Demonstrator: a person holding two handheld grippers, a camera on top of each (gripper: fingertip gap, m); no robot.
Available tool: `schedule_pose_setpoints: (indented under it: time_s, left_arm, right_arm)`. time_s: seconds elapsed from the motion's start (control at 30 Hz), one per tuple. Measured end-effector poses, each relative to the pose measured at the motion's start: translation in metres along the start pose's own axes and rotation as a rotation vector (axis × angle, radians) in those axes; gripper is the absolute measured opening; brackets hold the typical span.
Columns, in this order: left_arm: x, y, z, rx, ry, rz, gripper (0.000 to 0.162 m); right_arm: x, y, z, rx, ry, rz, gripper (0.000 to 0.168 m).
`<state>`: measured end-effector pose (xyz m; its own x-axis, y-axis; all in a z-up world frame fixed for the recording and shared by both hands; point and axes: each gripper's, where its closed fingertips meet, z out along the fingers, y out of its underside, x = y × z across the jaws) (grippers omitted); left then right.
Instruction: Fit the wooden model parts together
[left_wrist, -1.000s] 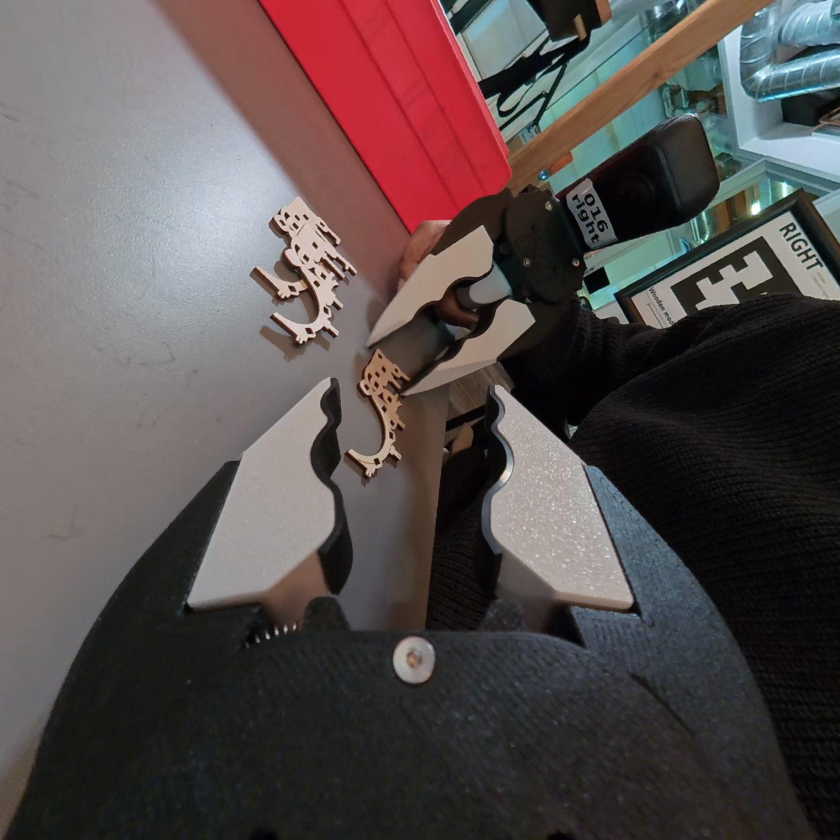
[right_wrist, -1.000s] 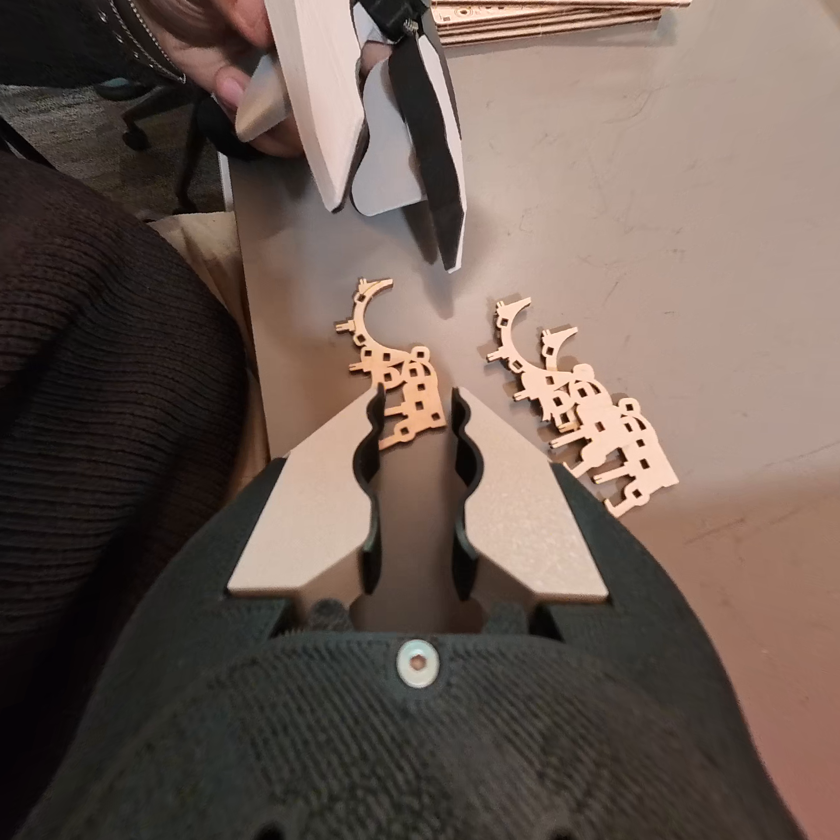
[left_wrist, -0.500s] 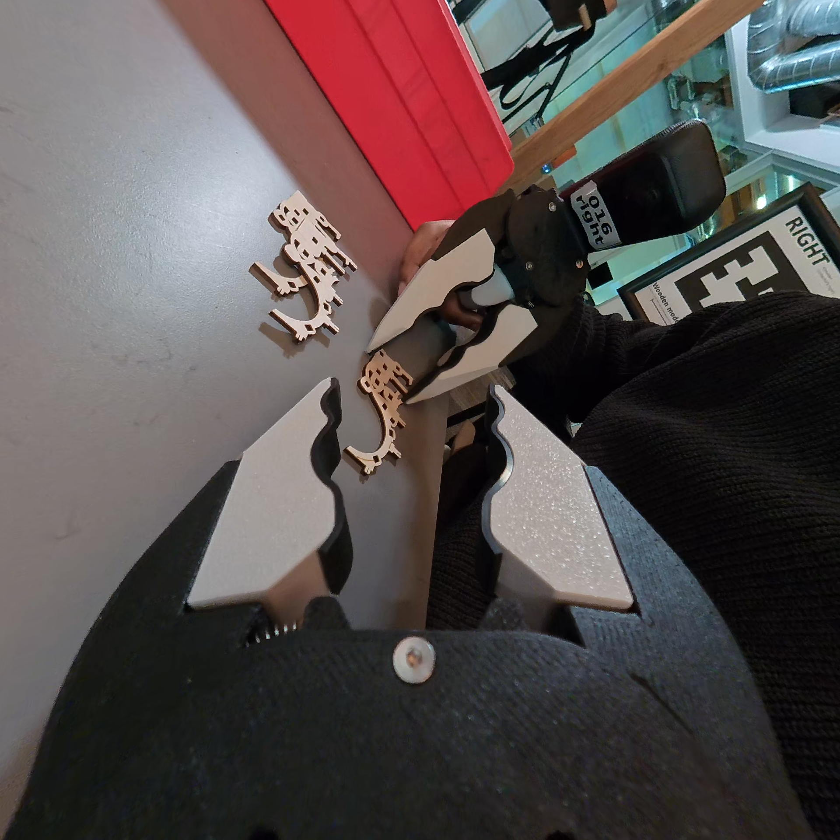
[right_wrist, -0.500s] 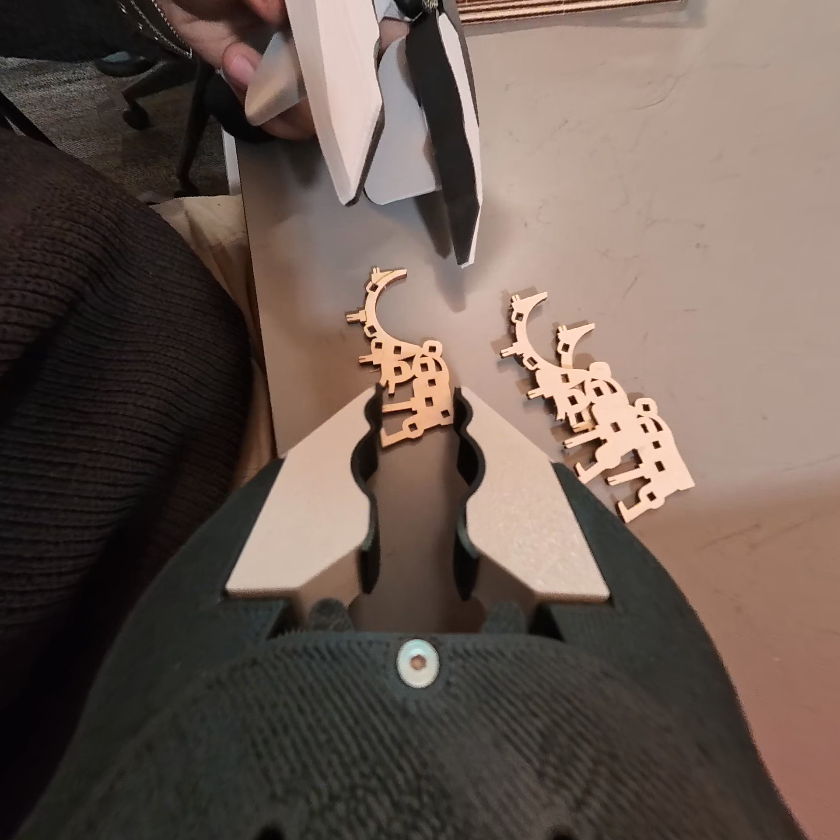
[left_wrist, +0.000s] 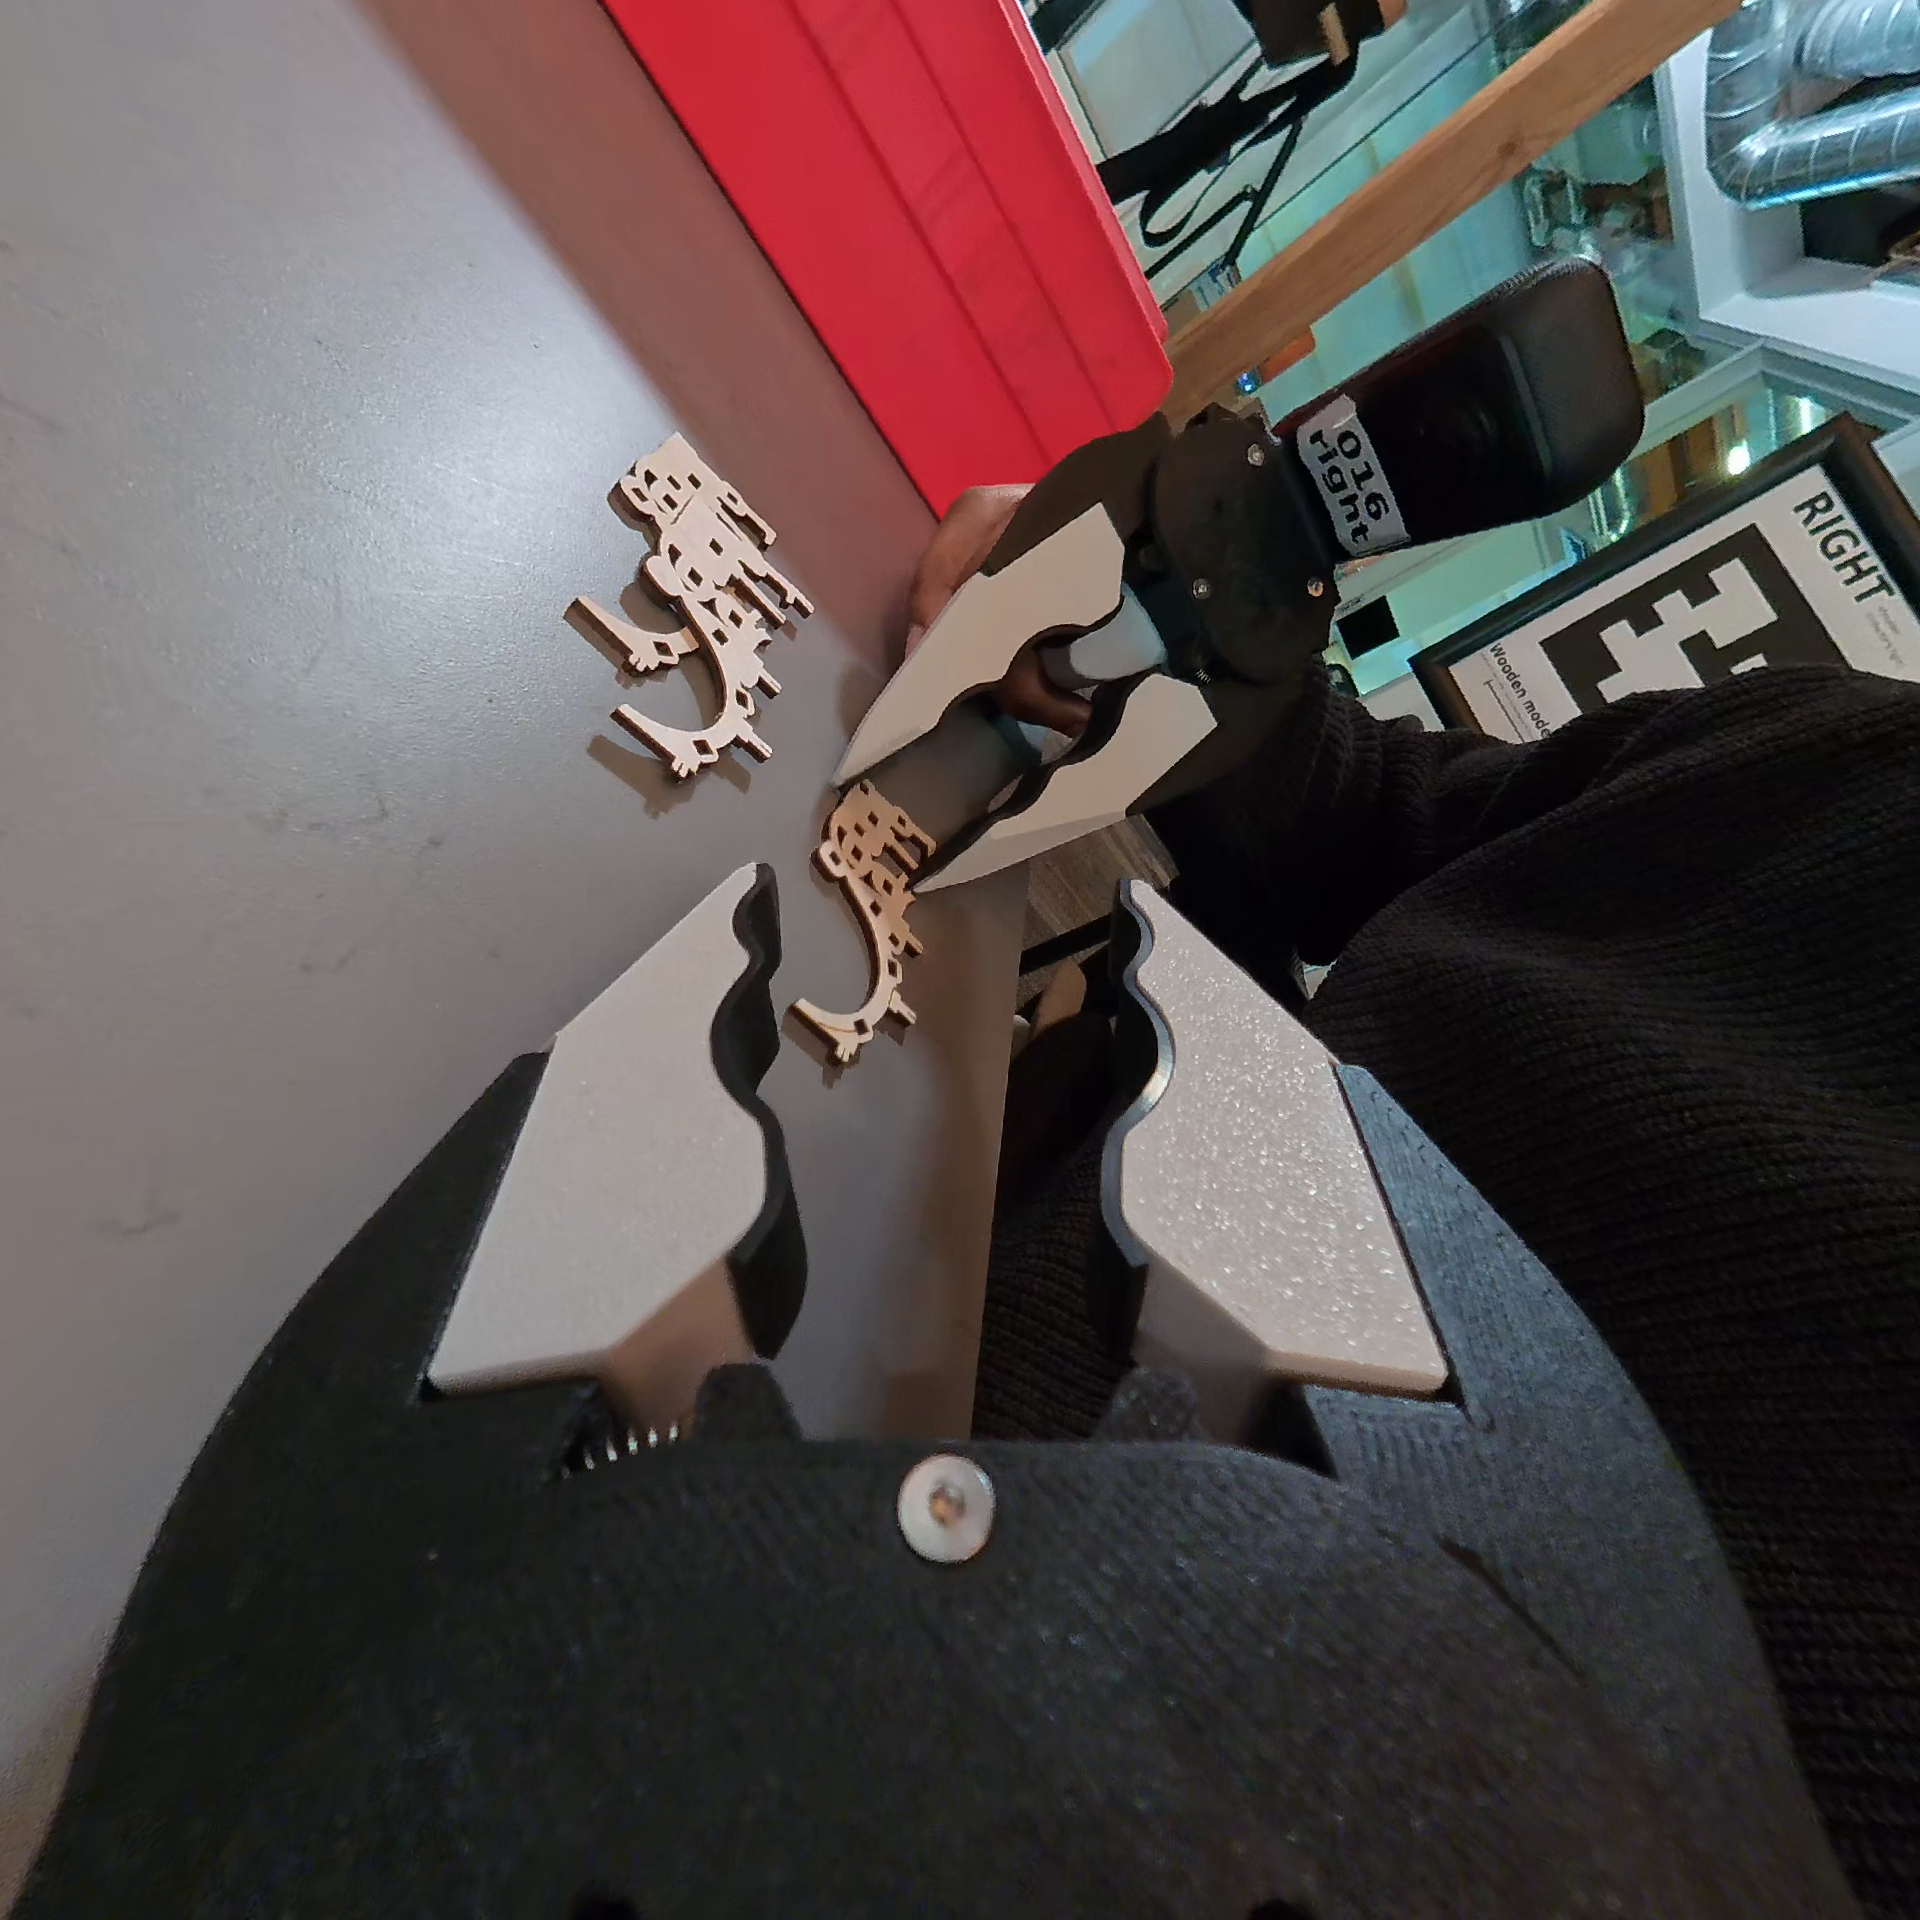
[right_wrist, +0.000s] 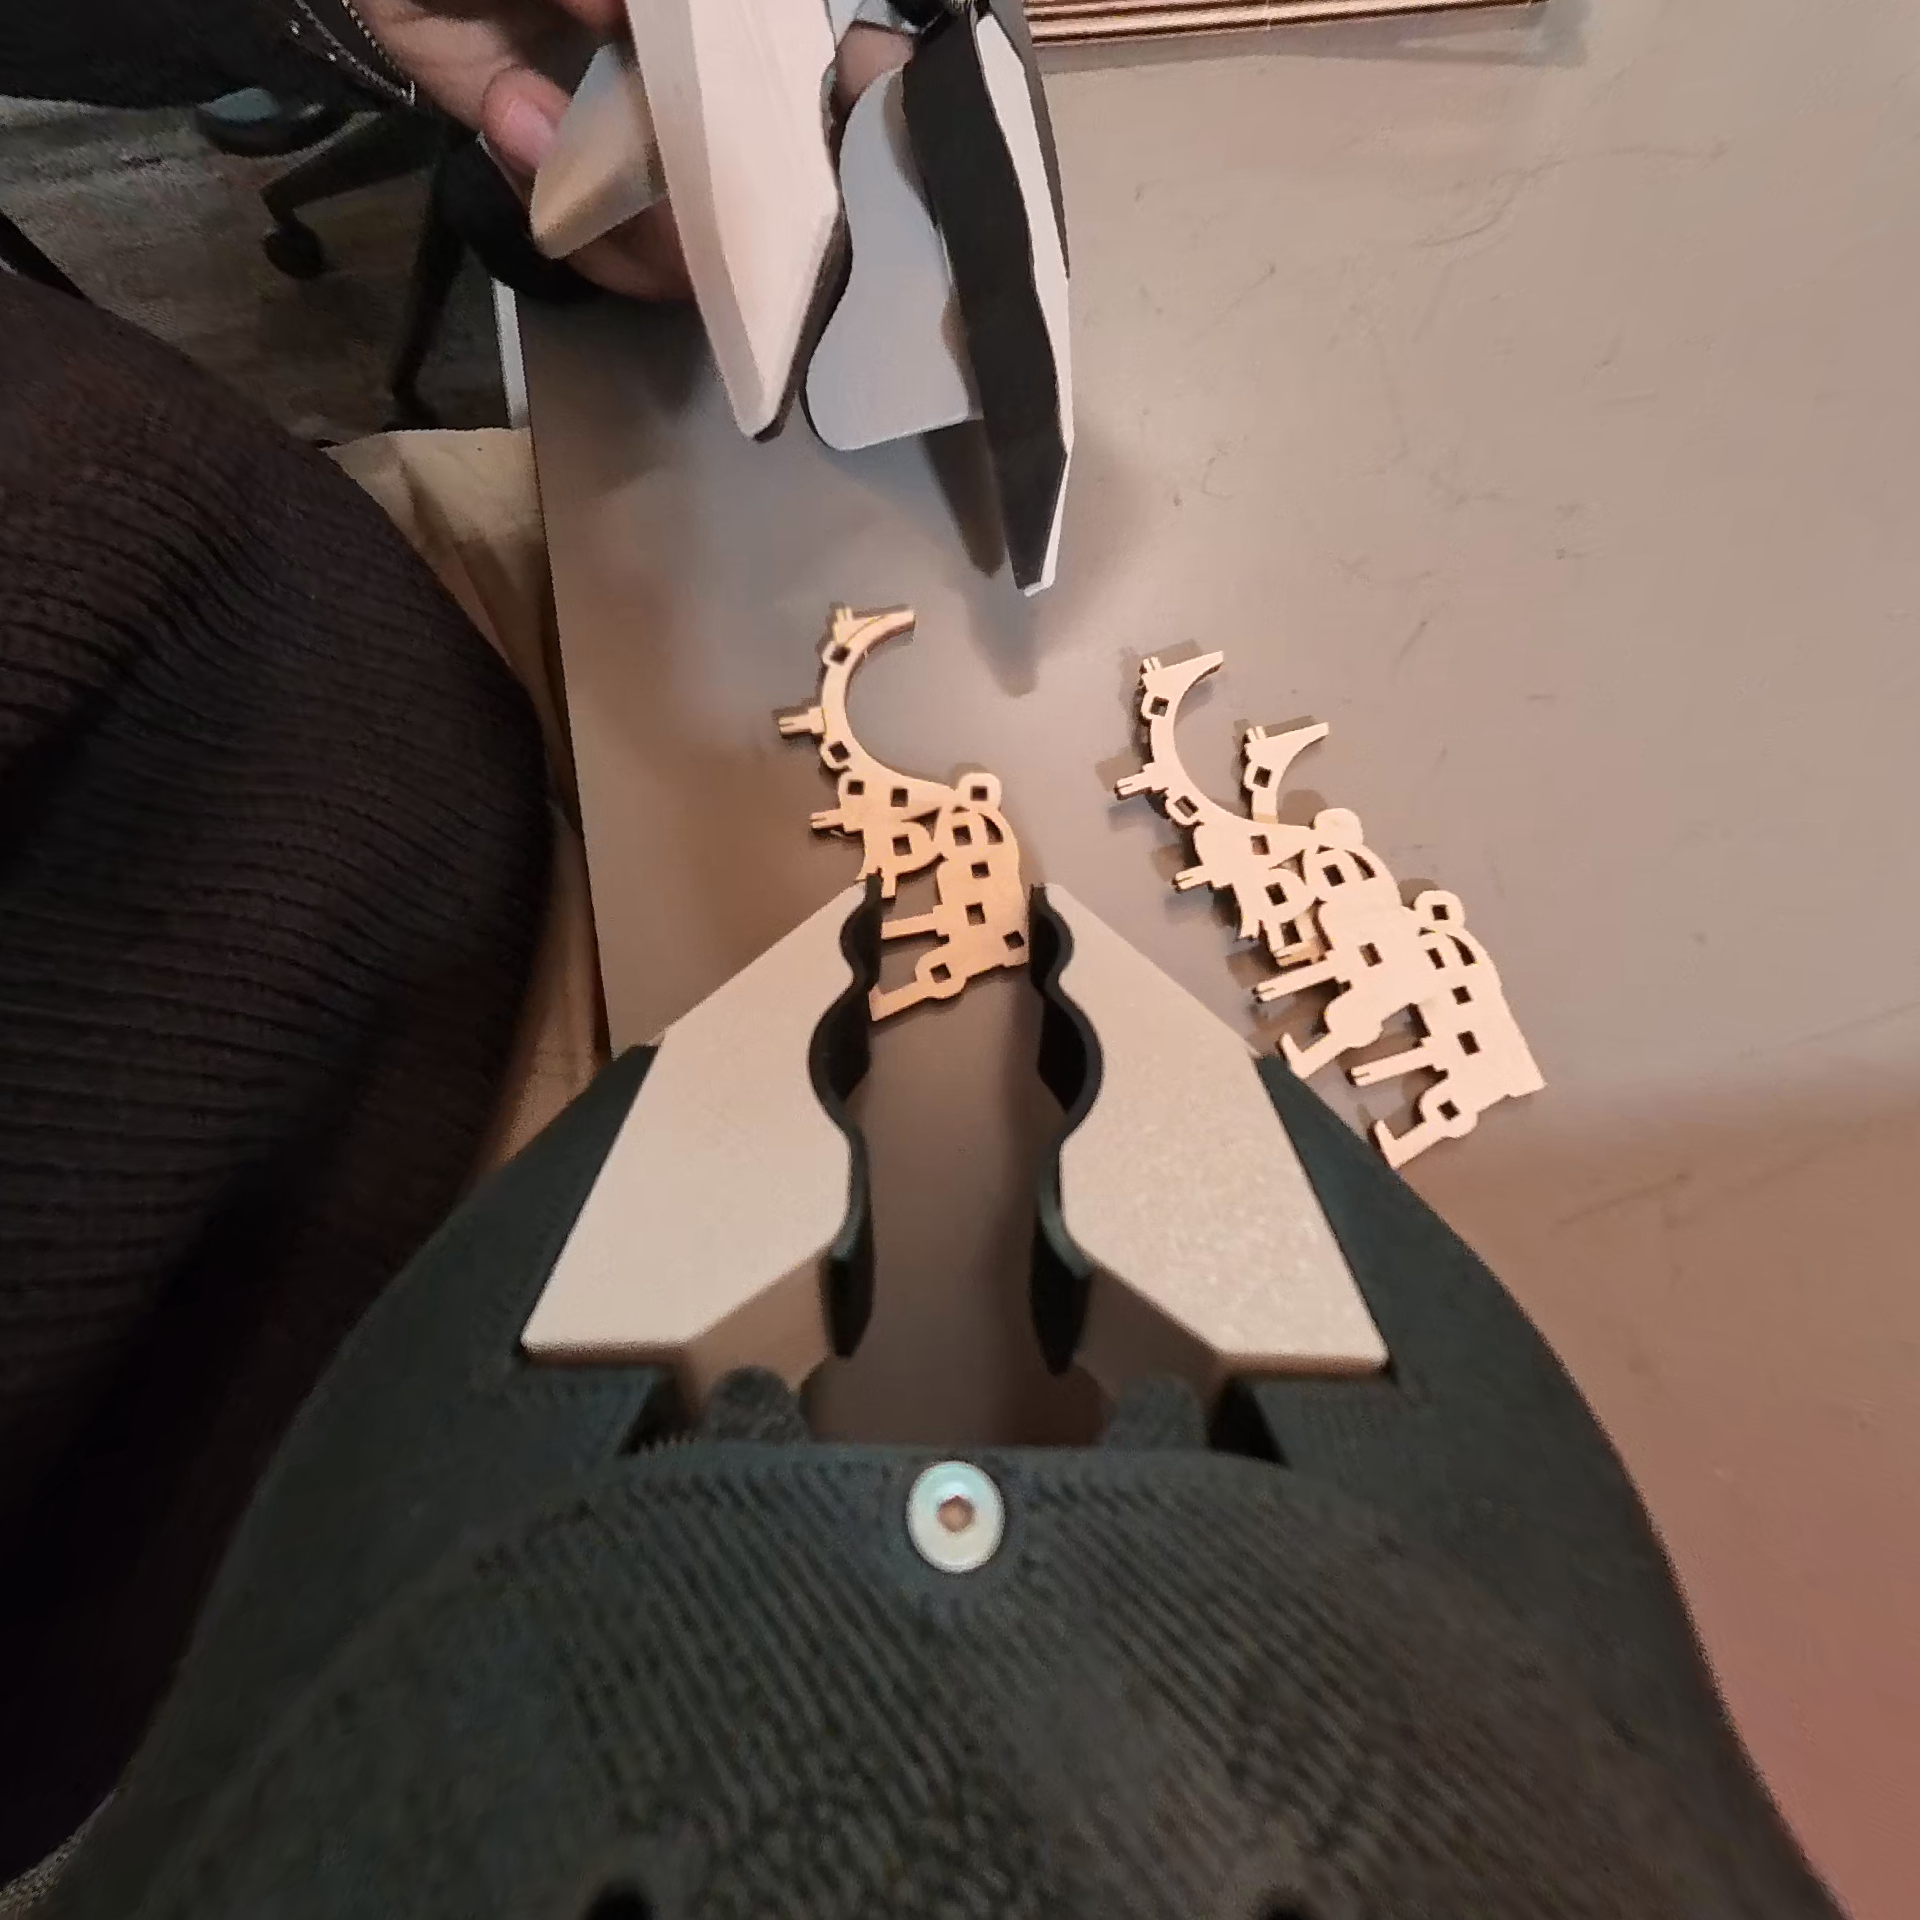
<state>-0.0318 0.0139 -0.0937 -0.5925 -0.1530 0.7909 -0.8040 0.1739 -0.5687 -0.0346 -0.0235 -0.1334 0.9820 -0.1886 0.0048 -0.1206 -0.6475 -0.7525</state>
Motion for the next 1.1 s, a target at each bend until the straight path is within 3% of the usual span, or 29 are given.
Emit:
schedule_pose_setpoints:
  time_s: [0.9,1.1]
  left_arm:
    - [-0.001,0.0,0.0,0.0,-0.007,0.003,0.062]
    - [0.001,-0.008,-0.002,0.059,-0.018,0.032,0.055]
  right_arm:
    - [0.006,0.002,-0.003,0.006,0.015,-0.047,0.027]
    - [0.008,-0.003,-0.005,0.032,0.04,-0.056,0.032]
